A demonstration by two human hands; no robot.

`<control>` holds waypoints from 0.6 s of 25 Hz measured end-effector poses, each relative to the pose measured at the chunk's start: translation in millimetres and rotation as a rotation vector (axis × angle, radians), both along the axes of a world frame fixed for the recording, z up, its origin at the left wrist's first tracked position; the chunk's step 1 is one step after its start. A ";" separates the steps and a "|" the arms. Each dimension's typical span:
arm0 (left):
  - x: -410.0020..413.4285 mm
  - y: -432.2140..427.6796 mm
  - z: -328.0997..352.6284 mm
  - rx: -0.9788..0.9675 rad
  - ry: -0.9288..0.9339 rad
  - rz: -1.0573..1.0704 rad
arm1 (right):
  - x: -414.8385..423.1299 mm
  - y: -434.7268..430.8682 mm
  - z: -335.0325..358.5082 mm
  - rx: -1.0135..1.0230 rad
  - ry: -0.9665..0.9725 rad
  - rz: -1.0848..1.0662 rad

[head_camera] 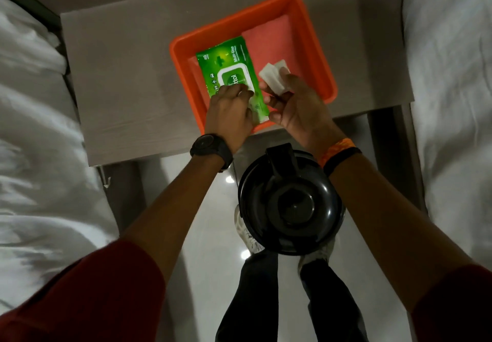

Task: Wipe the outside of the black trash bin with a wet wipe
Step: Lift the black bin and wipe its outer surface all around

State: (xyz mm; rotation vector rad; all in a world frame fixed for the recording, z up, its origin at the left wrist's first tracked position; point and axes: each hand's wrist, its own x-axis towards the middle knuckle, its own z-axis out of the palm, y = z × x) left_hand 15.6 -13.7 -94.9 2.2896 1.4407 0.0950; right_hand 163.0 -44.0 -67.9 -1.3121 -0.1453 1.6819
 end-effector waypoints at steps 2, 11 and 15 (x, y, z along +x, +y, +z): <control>6.9 -29.3 7.1 0.051 -0.132 -0.005 | 9.8 -21.5 7.5 0.018 -0.024 -0.057; 77.6 -113.1 -60.6 -0.346 0.019 -0.328 | 95.8 -175.0 -38.2 -0.179 -0.748 -0.078; 132.5 -110.2 -102.4 -0.453 0.294 -0.562 | 129.6 -220.3 -93.1 -0.290 -1.052 0.027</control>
